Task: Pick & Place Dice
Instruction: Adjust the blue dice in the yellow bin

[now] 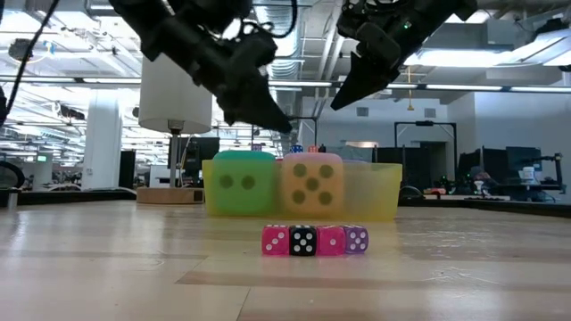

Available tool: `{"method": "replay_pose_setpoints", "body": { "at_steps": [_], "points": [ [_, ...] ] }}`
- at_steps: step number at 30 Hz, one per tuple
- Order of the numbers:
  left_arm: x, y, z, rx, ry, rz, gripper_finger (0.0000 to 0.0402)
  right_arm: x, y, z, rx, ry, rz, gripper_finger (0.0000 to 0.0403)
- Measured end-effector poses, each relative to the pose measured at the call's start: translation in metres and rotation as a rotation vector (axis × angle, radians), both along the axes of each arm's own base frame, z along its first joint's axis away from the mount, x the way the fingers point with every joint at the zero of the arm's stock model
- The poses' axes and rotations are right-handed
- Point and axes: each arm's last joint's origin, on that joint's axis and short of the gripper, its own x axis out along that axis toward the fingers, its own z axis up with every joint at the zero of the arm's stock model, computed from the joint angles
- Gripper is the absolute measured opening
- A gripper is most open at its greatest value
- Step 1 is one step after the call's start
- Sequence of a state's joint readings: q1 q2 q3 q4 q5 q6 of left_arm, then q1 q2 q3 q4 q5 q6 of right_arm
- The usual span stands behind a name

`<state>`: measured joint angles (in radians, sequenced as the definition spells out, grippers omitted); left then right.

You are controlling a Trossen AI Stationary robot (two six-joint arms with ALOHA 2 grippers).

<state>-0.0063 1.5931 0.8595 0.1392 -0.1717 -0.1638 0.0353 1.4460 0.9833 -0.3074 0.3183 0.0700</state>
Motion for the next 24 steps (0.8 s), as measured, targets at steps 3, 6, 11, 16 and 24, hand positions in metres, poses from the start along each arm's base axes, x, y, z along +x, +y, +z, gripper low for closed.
{"method": "replay_pose_setpoints", "body": {
  "at_steps": [3, 6, 11, 16, 24],
  "points": [
    [0.009, -0.001, -0.005, 0.001, 0.010, -0.002, 0.0000, 0.000, 0.000, 0.000, -0.001, 0.003, 0.001, 0.0000],
    [0.014, -0.002, -0.003, 0.005, 0.005, -0.003, 0.0000, -0.001, 0.000, -0.001, -0.002, 0.011, 0.001, 0.0000],
    [0.009, -0.004, 0.002, 0.005, 0.017, 0.011, 0.0000, -0.001, -0.001, -0.001, -0.002, 0.018, -0.003, 0.0000],
    [0.008, -0.004, 0.001, -0.031, 0.018, 0.039, 0.0000, 0.000, -0.007, 0.000, -0.002, 0.003, -0.023, 0.0000],
    [0.009, -0.003, -0.002, 0.003, 0.023, 0.085, 0.0000, 0.000, -0.014, 0.000, -0.001, -0.003, -0.045, 0.0000]
  ]
}}
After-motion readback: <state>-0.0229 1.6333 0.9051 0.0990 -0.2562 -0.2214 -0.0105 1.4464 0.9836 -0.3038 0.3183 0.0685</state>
